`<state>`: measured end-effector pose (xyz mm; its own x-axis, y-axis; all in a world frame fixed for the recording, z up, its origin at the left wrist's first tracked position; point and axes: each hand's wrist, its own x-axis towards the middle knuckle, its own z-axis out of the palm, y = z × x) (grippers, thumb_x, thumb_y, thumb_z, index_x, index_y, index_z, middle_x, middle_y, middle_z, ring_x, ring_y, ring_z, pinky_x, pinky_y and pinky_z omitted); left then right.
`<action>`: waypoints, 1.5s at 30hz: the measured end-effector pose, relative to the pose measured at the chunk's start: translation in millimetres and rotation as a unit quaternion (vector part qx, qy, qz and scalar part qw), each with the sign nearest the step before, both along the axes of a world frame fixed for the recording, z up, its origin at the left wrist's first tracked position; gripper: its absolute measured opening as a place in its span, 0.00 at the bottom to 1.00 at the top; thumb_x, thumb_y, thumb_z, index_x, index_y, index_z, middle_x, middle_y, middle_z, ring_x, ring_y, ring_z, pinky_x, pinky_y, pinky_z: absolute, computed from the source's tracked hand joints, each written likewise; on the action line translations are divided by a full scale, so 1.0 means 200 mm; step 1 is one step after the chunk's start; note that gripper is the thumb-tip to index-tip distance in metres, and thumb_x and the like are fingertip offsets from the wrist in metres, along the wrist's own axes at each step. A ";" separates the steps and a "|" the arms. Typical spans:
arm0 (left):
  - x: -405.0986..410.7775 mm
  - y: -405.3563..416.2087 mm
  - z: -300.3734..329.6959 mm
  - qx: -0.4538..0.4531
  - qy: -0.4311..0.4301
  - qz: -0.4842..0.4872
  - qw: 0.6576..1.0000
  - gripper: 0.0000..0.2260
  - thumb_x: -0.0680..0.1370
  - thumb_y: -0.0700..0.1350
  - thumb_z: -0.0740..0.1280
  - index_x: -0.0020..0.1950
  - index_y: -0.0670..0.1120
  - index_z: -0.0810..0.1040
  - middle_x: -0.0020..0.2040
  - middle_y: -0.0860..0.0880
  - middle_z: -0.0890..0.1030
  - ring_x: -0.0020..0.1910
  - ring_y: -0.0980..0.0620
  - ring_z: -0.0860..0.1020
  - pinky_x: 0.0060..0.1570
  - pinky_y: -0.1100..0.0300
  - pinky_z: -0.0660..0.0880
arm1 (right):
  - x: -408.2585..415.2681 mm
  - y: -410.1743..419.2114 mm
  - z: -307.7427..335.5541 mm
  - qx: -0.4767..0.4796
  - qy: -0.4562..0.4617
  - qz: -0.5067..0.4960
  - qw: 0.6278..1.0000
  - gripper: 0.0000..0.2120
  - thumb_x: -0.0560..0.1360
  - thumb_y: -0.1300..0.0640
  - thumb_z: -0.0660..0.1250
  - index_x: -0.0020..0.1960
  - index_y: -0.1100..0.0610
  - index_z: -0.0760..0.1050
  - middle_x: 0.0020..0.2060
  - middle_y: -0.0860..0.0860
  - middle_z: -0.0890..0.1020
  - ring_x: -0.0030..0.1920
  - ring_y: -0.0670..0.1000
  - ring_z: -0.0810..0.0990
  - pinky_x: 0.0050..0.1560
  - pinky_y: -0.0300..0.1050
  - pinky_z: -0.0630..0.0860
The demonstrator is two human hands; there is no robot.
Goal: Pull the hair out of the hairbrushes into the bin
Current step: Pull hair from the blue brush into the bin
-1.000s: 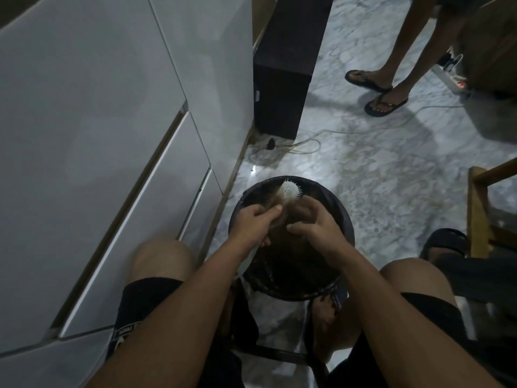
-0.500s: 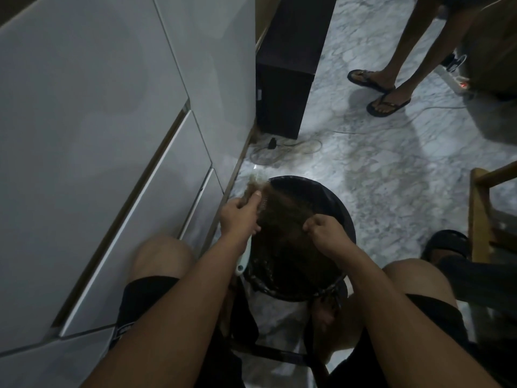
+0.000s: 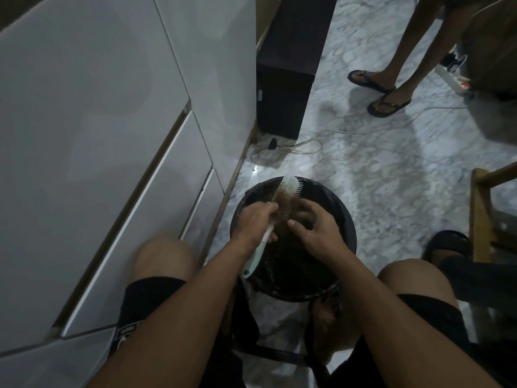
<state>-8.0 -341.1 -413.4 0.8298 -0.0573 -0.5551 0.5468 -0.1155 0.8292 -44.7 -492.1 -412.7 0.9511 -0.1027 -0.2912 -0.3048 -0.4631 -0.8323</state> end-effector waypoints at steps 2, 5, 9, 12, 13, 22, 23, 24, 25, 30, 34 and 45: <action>0.00 -0.01 -0.02 0.018 -0.021 -0.001 1.000 0.12 0.77 0.48 0.68 0.39 0.41 0.76 0.31 0.41 0.78 0.21 0.47 0.75 0.26 0.58 0.70 | 0.01 0.00 -0.01 -0.022 0.008 0.007 1.000 0.10 0.77 0.58 0.67 0.57 0.54 0.79 0.41 0.47 0.84 0.42 0.44 0.82 0.50 0.46 0.79; 0.00 0.00 -0.03 0.043 -0.038 0.039 0.998 0.15 0.75 0.54 0.69 0.40 0.42 0.77 0.34 0.39 0.79 0.22 0.47 0.75 0.28 0.57 0.71 | 0.02 -0.01 0.00 -0.050 0.030 0.021 0.998 0.10 0.79 0.58 0.62 0.45 0.51 0.81 0.31 0.46 0.79 0.32 0.44 0.76 0.39 0.42 0.73; 0.04 0.04 -0.03 0.028 -0.039 0.111 0.993 0.12 0.79 0.49 0.67 0.40 0.44 0.77 0.34 0.43 0.79 0.22 0.50 0.73 0.25 0.59 0.69 | 0.02 -0.06 0.00 -0.060 0.076 -0.023 0.995 0.12 0.81 0.56 0.60 0.43 0.52 0.80 0.32 0.48 0.79 0.32 0.47 0.75 0.33 0.41 0.69; 0.04 0.03 -0.03 0.021 -0.047 0.101 0.994 0.11 0.79 0.48 0.67 0.40 0.42 0.77 0.34 0.39 0.78 0.22 0.49 0.73 0.26 0.58 0.69 | 0.02 -0.07 0.01 -0.039 0.097 -0.029 0.994 0.11 0.80 0.58 0.60 0.48 0.53 0.82 0.40 0.48 0.83 0.41 0.47 0.79 0.39 0.40 0.72; 0.03 0.02 -0.04 0.020 -0.046 0.090 0.995 0.11 0.79 0.48 0.67 0.40 0.42 0.77 0.34 0.38 0.78 0.22 0.48 0.73 0.26 0.58 0.69 | 0.02 -0.06 0.00 -0.022 0.091 -0.031 0.995 0.10 0.80 0.59 0.62 0.52 0.54 0.82 0.45 0.48 0.83 0.47 0.47 0.80 0.44 0.40 0.74; -0.02 0.00 -0.07 0.067 -0.021 -0.071 0.995 0.12 0.77 0.52 0.68 0.42 0.44 0.78 0.35 0.44 0.80 0.25 0.47 0.77 0.29 0.56 0.74 | 0.01 -0.01 0.01 0.024 -0.071 -0.092 0.993 0.15 0.72 0.61 0.73 0.59 0.53 0.81 0.45 0.48 0.84 0.44 0.45 0.83 0.47 0.34 0.79; -0.02 0.00 -0.08 0.067 -0.019 -0.075 0.995 0.13 0.77 0.52 0.68 0.43 0.42 0.79 0.35 0.44 0.80 0.26 0.47 0.78 0.30 0.56 0.75 | 0.01 -0.01 0.01 0.012 -0.073 -0.107 0.992 0.12 0.72 0.61 0.73 0.55 0.54 0.83 0.45 0.48 0.85 0.45 0.47 0.84 0.48 0.35 0.79; -0.02 0.00 -0.08 0.071 -0.018 -0.073 0.995 0.14 0.77 0.53 0.69 0.44 0.41 0.79 0.36 0.44 0.80 0.27 0.47 0.78 0.30 0.56 0.75 | 0.02 -0.01 0.00 0.002 -0.069 -0.119 0.990 0.09 0.72 0.62 0.73 0.51 0.55 0.85 0.44 0.48 0.85 0.45 0.48 0.84 0.49 0.37 0.80; -0.02 0.00 -0.08 0.079 -0.018 -0.067 0.994 0.16 0.77 0.53 0.69 0.44 0.40 0.79 0.35 0.44 0.80 0.26 0.48 0.78 0.30 0.56 0.75 | 0.02 -0.02 0.00 -0.004 -0.059 -0.128 0.990 0.06 0.72 0.62 0.72 0.48 0.55 0.85 0.42 0.48 0.86 0.45 0.49 0.85 0.49 0.39 0.80; 0.00 0.02 -0.05 0.096 -0.027 -0.002 0.995 0.17 0.77 0.55 0.67 0.43 0.40 0.79 0.29 0.44 0.79 0.25 0.49 0.76 0.32 0.56 0.73 | 0.03 -0.05 0.02 -0.043 -0.013 -0.140 0.989 0.05 0.75 0.61 0.69 0.43 0.53 0.83 0.37 0.46 0.83 0.39 0.45 0.80 0.40 0.38 0.74; -0.01 0.02 -0.04 0.144 -0.059 -0.020 0.988 0.19 0.77 0.57 0.68 0.44 0.40 0.80 0.30 0.46 0.80 0.25 0.49 0.78 0.34 0.57 0.75 | 0.02 -0.03 0.01 -0.044 0.008 -0.120 0.992 0.03 0.75 0.61 0.69 0.45 0.54 0.79 0.39 0.47 0.81 0.41 0.45 0.79 0.40 0.37 0.72; -0.01 0.02 -0.03 0.178 -0.075 0.004 0.981 0.19 0.73 0.60 0.71 0.36 0.45 0.78 0.34 0.44 0.83 0.29 0.46 0.81 0.35 0.51 0.80 | 0.02 -0.02 0.04 0.009 -0.010 -0.090 0.996 0.08 0.72 0.60 0.74 0.39 0.48 0.81 0.36 0.44 0.84 0.40 0.43 0.83 0.42 0.36 0.77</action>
